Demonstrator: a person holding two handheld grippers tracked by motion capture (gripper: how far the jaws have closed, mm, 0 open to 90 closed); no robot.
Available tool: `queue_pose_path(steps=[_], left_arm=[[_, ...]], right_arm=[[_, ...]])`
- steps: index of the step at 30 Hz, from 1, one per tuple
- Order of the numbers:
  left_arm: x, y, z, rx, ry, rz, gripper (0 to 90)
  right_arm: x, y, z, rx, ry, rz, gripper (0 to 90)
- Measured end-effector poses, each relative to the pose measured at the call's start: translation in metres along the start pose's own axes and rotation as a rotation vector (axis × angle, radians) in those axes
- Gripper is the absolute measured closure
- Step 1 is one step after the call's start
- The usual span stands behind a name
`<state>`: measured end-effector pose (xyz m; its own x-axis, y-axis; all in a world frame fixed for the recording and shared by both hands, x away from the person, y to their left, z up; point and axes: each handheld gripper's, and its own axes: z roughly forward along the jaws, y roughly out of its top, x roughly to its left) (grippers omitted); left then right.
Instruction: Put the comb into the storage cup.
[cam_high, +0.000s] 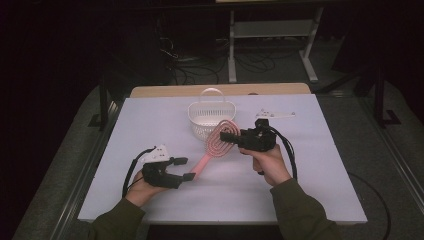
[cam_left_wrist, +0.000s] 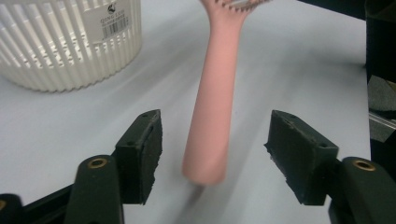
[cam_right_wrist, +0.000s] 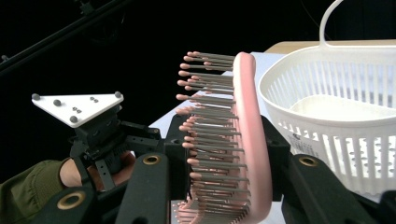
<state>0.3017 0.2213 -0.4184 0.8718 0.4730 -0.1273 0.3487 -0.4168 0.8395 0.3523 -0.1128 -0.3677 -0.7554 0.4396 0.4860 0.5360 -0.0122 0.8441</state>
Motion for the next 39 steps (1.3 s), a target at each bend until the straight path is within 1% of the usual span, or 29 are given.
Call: queue_pose_path(steps=[3,7,9,14,17,20,24,26,28,34,39], left_arm=[[0.002,-0.005,-0.005,-0.002,-0.004,-0.009,31.3],[0.003,-0.011,-0.011,-0.009,0.002,-0.007,25.0],[0.004,-0.015,-0.013,-0.005,0.005,-0.011,22.3],[0.006,-0.023,-0.019,0.006,0.033,-0.004,14.8],[0.007,-0.027,-0.023,0.017,0.050,-0.001,13.2],[0.008,-0.031,-0.027,0.019,0.054,-0.008,9.5],[0.008,-0.036,-0.031,0.032,0.065,-0.008,3.1],[0.009,-0.037,-0.032,0.034,0.068,-0.006,1.9],[0.010,-0.037,-0.032,0.033,0.068,-0.017,0.5],[0.010,-0.037,-0.031,0.040,0.072,-0.011,0.0],[0.011,-0.037,-0.031,0.034,0.071,-0.019,0.0]], right_arm=[[-0.001,0.001,-0.003,-0.006,-0.006,-0.004,63.3],[-0.002,0.002,-0.006,-0.013,-0.012,-0.003,63.3],[-0.002,0.003,-0.006,-0.017,-0.016,-0.005,63.3],[-0.003,0.004,-0.009,-0.022,-0.022,-0.007,63.2],[-0.003,0.005,-0.010,-0.026,-0.025,-0.007,63.3],[-0.003,0.006,-0.012,-0.032,-0.028,-0.007,63.3],[-0.004,0.007,-0.015,-0.043,-0.032,-0.007,63.3],[-0.003,0.008,-0.016,-0.045,-0.035,-0.011,63.3],[-0.003,0.009,-0.018,-0.051,-0.036,-0.013,63.3],[0.000,0.014,-0.021,-0.054,-0.040,-0.025,63.3],[0.001,0.020,-0.023,-0.059,-0.044,-0.041,63.3]])
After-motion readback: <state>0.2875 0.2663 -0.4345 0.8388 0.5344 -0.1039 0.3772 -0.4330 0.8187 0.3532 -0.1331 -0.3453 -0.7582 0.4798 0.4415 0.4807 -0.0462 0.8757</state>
